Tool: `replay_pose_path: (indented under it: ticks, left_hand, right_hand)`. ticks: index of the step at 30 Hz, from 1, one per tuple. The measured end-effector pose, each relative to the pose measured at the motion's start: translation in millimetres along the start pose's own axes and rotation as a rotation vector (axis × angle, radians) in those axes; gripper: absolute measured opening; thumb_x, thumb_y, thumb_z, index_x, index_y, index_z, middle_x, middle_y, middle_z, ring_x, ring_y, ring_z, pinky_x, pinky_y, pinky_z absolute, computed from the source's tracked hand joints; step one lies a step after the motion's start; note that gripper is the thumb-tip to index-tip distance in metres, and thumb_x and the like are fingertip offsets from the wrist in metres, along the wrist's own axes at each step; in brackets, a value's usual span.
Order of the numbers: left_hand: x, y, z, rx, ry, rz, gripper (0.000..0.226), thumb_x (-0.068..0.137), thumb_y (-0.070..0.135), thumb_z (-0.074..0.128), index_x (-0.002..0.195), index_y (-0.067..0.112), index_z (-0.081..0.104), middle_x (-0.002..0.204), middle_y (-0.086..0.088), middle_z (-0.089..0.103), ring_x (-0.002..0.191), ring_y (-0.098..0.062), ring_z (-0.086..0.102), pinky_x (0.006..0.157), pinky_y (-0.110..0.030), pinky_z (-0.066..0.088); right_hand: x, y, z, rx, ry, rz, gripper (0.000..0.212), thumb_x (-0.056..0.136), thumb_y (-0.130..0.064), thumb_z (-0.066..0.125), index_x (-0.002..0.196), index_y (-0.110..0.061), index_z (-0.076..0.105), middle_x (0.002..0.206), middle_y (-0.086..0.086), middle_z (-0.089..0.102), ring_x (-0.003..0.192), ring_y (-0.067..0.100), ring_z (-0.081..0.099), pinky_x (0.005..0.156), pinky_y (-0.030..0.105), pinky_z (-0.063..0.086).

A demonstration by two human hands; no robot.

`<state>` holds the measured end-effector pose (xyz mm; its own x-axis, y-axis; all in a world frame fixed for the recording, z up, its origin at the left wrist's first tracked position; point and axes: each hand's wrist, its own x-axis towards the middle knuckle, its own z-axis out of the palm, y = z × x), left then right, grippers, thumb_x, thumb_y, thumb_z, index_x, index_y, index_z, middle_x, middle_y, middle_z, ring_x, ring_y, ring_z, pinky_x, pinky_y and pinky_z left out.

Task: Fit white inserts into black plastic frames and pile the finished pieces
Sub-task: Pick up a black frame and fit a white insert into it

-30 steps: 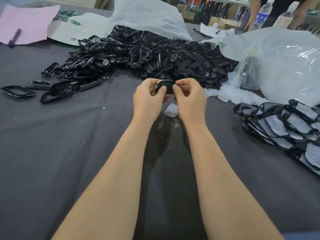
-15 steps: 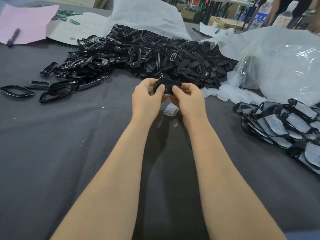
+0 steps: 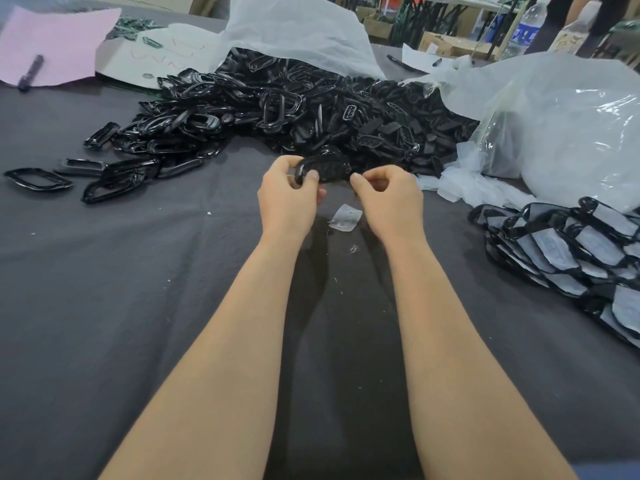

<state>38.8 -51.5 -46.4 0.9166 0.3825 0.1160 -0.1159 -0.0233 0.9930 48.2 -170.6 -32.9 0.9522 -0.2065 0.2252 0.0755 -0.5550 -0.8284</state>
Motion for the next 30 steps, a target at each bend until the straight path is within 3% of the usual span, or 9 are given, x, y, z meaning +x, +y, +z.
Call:
replay_pose_path:
  ticks: [5,8,12,17,19,23,25,28,30]
  left_hand:
    - [0.8,0.8,-1.8,-0.069,0.071,-0.031,0.028,0.095,0.006,0.054,0.085,0.032,0.048,0.066,0.003,0.062,0.057,-0.001,0.060,0.070,-0.025,0.056]
    - [-0.4,1.5,-1.5,-0.066,0.059,-0.033,0.024,0.095,0.007,0.054,0.092,0.030,0.048,0.068,0.003,0.062,0.056,0.001,0.060,0.069,-0.022,0.057]
    - [-0.1,2.0,-1.9,-0.065,0.057,-0.046,0.017,0.096,0.007,0.054,0.103,0.022,0.050,0.071,0.000,0.062,0.060,-0.002,0.061,0.070,-0.023,0.057]
    - [0.1,4.2,-2.3,-0.076,0.081,-0.049,0.015,0.096,0.009,0.054,0.104,0.021,0.051,0.076,-0.001,0.062,0.058,0.000,0.061,0.070,-0.023,0.058]
    - [1.2,3.7,-3.0,-0.097,0.121,-0.040,0.015,0.096,0.009,0.053,0.106,0.020,0.051,0.076,0.000,0.061,0.055,0.003,0.061,0.070,-0.022,0.057]
    - [4.3,2.9,-5.6,-0.171,0.212,-0.047,0.014,0.096,0.009,0.053,0.109,0.016,0.052,0.071,0.005,0.061,0.059,0.000,0.060,0.070,-0.024,0.057]
    - [6.2,2.8,-6.6,-0.218,0.246,-0.062,0.012,0.096,0.009,0.053,0.107,0.014,0.052,0.072,0.003,0.061,0.060,-0.004,0.060,0.066,-0.024,0.054]
    - [7.4,3.3,-6.0,-0.263,0.261,-0.078,0.011,0.096,0.007,0.052,0.105,0.015,0.051,0.076,-0.001,0.061,0.060,-0.005,0.059,0.061,-0.021,0.050]
    - [7.0,3.5,-5.7,-0.272,0.256,-0.082,0.011,0.096,0.007,0.052,0.104,0.015,0.051,0.077,-0.001,0.061,0.060,-0.005,0.059,0.061,-0.020,0.049]
  right_hand:
    - [-2.0,3.6,-0.5,-0.442,-0.239,0.054,0.018,0.083,-0.031,0.067,0.090,-0.015,0.065,0.104,0.006,0.065,0.098,0.023,0.059,0.081,0.033,0.050]
    - [-2.9,-2.0,0.7,-0.426,-0.247,0.025,0.014,0.087,-0.027,0.066,0.081,-0.022,0.055,0.105,0.004,0.063,0.102,0.023,0.059,0.084,0.033,0.049]
    - [-3.5,1.4,0.5,-0.309,-0.199,0.001,0.008,0.091,-0.018,0.061,0.089,-0.017,0.053,0.092,-0.003,0.053,0.090,0.018,0.052,0.075,0.027,0.038]
    - [-5.9,-8.3,-1.5,-0.052,0.164,-0.211,0.013,0.090,-0.005,0.055,0.103,-0.005,0.057,0.089,0.003,0.058,0.086,0.018,0.054,0.081,0.028,0.043]
    - [-9.2,-10.7,0.1,-0.067,0.098,-0.281,0.010,0.088,-0.006,0.057,0.097,-0.005,0.061,0.088,0.003,0.062,0.084,0.018,0.057,0.081,0.030,0.046]
    - [-15.8,-12.9,5.6,-0.045,-0.371,-0.240,0.007,0.091,-0.021,0.063,0.088,-0.015,0.065,0.076,-0.004,0.068,0.068,0.003,0.061,0.070,0.014,0.049]
    - [-14.1,-12.1,4.9,0.005,-0.332,-0.199,0.011,0.094,-0.020,0.057,0.089,-0.015,0.065,0.075,-0.004,0.069,0.066,0.003,0.062,0.071,0.018,0.049]
    - [-7.4,-7.6,-1.6,-0.166,-0.113,-0.142,0.014,0.092,-0.017,0.055,0.096,-0.013,0.069,0.091,0.000,0.069,0.086,0.013,0.062,0.080,0.027,0.047]
    - [-7.2,-5.8,-3.8,-0.308,-0.146,-0.061,0.017,0.089,-0.027,0.061,0.098,-0.015,0.069,0.101,0.001,0.069,0.098,0.018,0.061,0.086,0.030,0.048]
